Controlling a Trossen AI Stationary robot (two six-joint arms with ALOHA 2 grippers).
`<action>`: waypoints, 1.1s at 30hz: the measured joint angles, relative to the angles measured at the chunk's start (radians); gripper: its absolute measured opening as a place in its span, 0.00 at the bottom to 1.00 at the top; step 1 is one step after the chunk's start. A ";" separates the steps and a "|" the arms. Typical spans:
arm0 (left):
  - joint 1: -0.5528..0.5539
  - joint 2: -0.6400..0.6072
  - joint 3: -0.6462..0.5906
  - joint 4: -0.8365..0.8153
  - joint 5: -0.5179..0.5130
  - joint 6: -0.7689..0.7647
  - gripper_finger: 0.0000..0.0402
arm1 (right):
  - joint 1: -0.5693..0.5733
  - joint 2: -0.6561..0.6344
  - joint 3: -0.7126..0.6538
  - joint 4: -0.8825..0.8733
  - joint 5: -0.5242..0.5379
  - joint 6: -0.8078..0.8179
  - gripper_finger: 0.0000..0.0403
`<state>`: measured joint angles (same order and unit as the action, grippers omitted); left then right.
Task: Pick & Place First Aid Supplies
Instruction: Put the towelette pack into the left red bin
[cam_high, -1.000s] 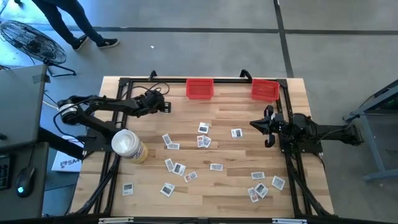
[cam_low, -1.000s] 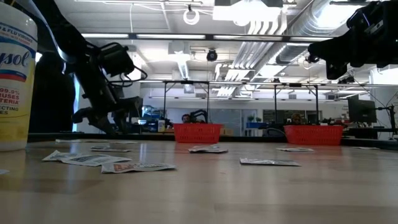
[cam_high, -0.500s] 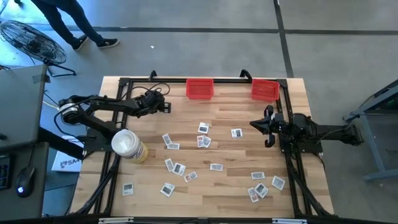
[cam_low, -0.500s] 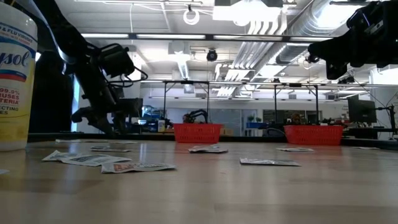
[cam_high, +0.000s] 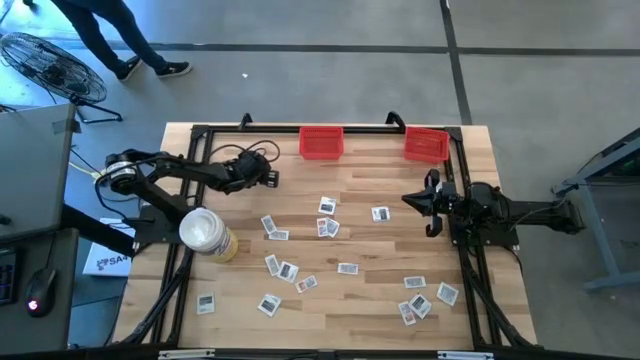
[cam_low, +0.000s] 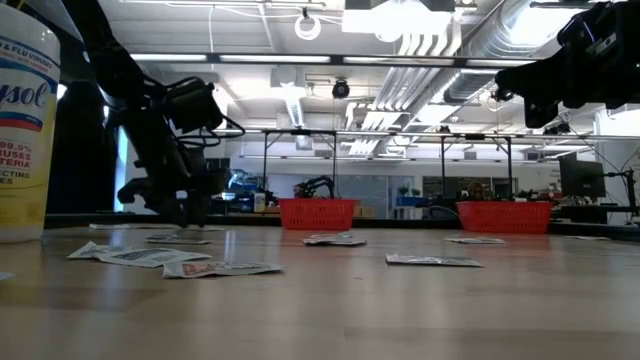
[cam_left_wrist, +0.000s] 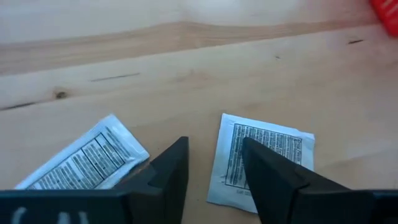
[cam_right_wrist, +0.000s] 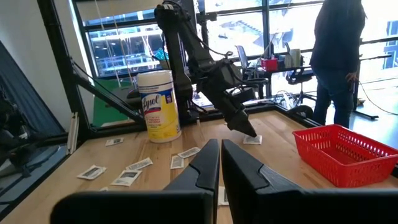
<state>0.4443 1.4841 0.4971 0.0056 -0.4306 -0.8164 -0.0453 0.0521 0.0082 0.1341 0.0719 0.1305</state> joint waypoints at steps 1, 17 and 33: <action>-0.006 0.000 0.000 -0.001 -0.001 -0.006 0.33 | 0.000 0.000 0.000 0.000 0.000 0.000 0.03; -0.008 0.022 0.002 0.004 -0.024 -0.020 0.01 | 0.000 0.000 0.000 -0.002 0.000 0.000 0.03; -0.049 -0.060 0.226 0.003 -0.018 0.234 0.00 | 0.000 0.000 0.000 -0.002 0.000 0.000 0.03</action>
<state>0.3951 1.4239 0.7233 0.0084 -0.4489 -0.5820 -0.0452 0.0517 0.0085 0.1322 0.0719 0.1307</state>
